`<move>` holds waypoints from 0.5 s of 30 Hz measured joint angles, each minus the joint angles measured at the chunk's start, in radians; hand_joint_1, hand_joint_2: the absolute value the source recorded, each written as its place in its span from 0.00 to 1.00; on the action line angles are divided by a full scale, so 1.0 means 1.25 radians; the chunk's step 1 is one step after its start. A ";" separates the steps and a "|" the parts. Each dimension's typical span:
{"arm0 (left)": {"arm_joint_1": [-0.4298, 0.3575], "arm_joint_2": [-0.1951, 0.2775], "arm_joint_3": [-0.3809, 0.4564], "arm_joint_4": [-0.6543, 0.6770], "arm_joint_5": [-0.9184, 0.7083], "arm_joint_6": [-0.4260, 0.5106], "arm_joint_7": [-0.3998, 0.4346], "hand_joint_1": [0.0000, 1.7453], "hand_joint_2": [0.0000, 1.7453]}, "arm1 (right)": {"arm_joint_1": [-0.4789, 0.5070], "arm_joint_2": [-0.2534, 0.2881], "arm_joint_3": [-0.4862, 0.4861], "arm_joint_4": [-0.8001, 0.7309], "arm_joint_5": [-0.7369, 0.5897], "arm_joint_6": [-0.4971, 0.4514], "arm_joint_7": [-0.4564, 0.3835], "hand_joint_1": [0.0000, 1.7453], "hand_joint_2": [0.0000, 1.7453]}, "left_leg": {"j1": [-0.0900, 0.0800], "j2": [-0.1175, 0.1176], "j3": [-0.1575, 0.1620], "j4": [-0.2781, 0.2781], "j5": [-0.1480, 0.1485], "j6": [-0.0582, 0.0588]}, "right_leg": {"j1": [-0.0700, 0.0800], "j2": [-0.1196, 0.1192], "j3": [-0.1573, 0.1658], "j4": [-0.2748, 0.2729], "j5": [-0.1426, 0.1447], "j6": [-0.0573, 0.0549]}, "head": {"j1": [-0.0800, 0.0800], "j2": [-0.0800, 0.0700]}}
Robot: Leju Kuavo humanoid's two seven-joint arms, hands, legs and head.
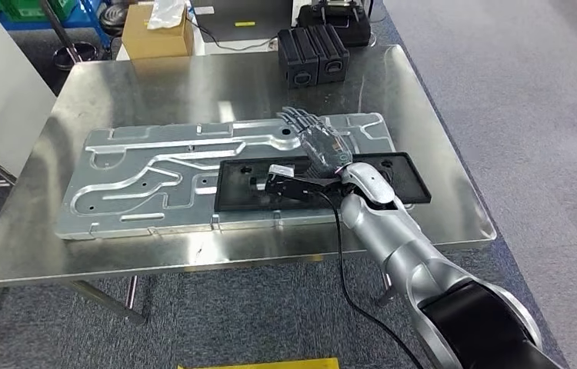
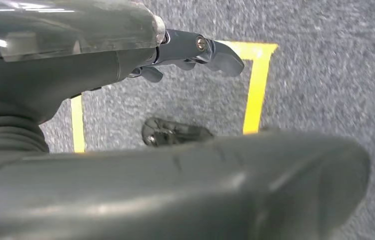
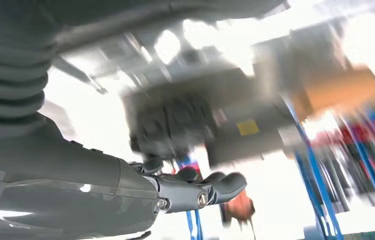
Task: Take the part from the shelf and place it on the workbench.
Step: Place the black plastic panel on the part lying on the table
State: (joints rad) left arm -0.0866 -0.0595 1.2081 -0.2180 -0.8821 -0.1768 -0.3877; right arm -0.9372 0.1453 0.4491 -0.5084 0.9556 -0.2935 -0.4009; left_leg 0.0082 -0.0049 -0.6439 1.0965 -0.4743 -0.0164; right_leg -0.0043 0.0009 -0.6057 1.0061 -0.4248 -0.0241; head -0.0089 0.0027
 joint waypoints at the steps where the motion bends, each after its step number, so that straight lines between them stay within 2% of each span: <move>1: 0.000 0.000 0.001 0.000 0.000 -0.003 -0.002 0.00 0.00 | 0.015 -0.006 -0.011 -0.036 -0.021 -0.029 -0.020 0.00 0.00 | 0.002 0.000 -0.021 0.049 -0.027 -0.003 | 0.000 -0.001 0.001 -0.001 0.000 -0.002 | 0.000 0.000; 2: 0.001 0.000 0.001 0.000 0.001 -0.006 -0.004 0.00 0.00 | 0.035 -0.015 -0.021 -0.076 -0.041 -0.058 -0.037 0.00 0.00 | 0.003 0.000 -0.046 0.104 -0.053 -0.005 | 0.001 -0.003 0.002 -0.001 -0.001 -0.004 | -0.001 0.000; 3: 0.002 0.000 0.002 0.000 0.001 -0.009 -0.007 0.00 0.00 | 0.058 -0.027 -0.032 -0.120 -0.062 -0.085 -0.052 0.00 0.00 | 0.005 0.000 -0.066 0.148 -0.068 -0.008 | 0.001 -0.004 0.002 0.000 -0.002 -0.004 | -0.001 0.000; 4: 0.004 0.000 0.003 0.000 0.003 -0.012 -0.010 0.00 0.00 | 0.084 -0.040 -0.042 -0.168 -0.083 -0.110 -0.066 0.00 0.00 | 0.006 0.000 -0.075 0.166 -0.069 -0.010 | 0.000 -0.005 0.003 0.001 -0.004 -0.003 | -0.001 0.000; 5: 0.006 0.001 0.004 0.000 0.005 -0.014 -0.013 0.00 0.00 | 0.114 -0.054 -0.054 -0.218 -0.106 -0.131 -0.079 0.00 0.00 | 0.008 0.000 -0.068 0.152 -0.053 -0.012 | -0.001 -0.005 0.004 0.002 -0.006 -0.001 | -0.001 0.000; 7: 0.009 0.002 0.009 0.000 0.011 -0.016 -0.020 0.00 0.00 | 0.182 -0.082 -0.082 -0.333 -0.156 -0.172 -0.109 0.00 0.00 | 0.013 0.000 -0.019 0.054 -0.001 -0.015 | -0.004 -0.004 0.006 0.010 -0.014 0.007 | -0.001 0.000; 8: 0.010 0.002 0.012 0.000 0.014 -0.016 -0.023 0.00 0.00 | 0.217 -0.095 -0.098 -0.390 -0.180 -0.188 -0.122 0.00 0.00 | 0.013 -0.001 0.007 0.004 0.015 -0.015 | -0.004 -0.003 0.005 0.016 -0.018 0.012 | -0.001 0.000; 9: 0.010 0.002 0.015 0.000 0.017 -0.016 -0.025 0.00 0.00 | 0.252 -0.109 -0.115 -0.449 -0.203 -0.200 -0.133 0.00 0.00 | 0.013 -0.002 0.024 -0.029 0.022 -0.012 | -0.003 -0.003 0.004 0.020 -0.022 0.018 | -0.002 0.000; 10: 0.011 0.001 0.018 0.000 0.021 -0.015 -0.027 0.00 0.00 | 0.287 -0.123 -0.134 -0.503 -0.224 -0.208 -0.144 0.00 0.00 | 0.012 -0.003 0.032 -0.042 0.019 -0.008 | -0.002 -0.003 0.004 0.022 -0.024 0.022 | -0.003 0.000; 13: 0.015 0.001 0.029 0.000 0.031 -0.013 -0.033 0.00 0.00 | 0.388 -0.162 -0.208 -0.650 -0.283 -0.219 -0.175 0.00 0.00 | 0.010 -0.004 0.036 -0.047 0.017 0.011 | -0.004 -0.003 0.007 0.023 -0.030 0.036 | -0.004 0.000; 15: 0.017 0.001 0.036 0.000 0.038 -0.011 -0.035 0.00 0.00 | 0.445 -0.186 -0.267 -0.724 -0.312 -0.229 -0.192 0.00 0.00 | 0.012 -0.003 0.039 -0.051 0.021 0.022 | -0.007 -0.001 -0.010 0.064 -0.062 0.044 | -0.003 0.000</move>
State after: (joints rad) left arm -0.0659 -0.0583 1.2537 -0.2178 -0.8351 -0.1901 -0.4313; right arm -0.3805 -0.0874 0.1156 -1.4134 0.5651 -0.5798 -0.6405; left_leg 0.0235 -0.0089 -0.5957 1.0330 -0.4484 0.0109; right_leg -0.0125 -0.0005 -0.6180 1.0867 -0.5019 0.0315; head -0.0124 0.0026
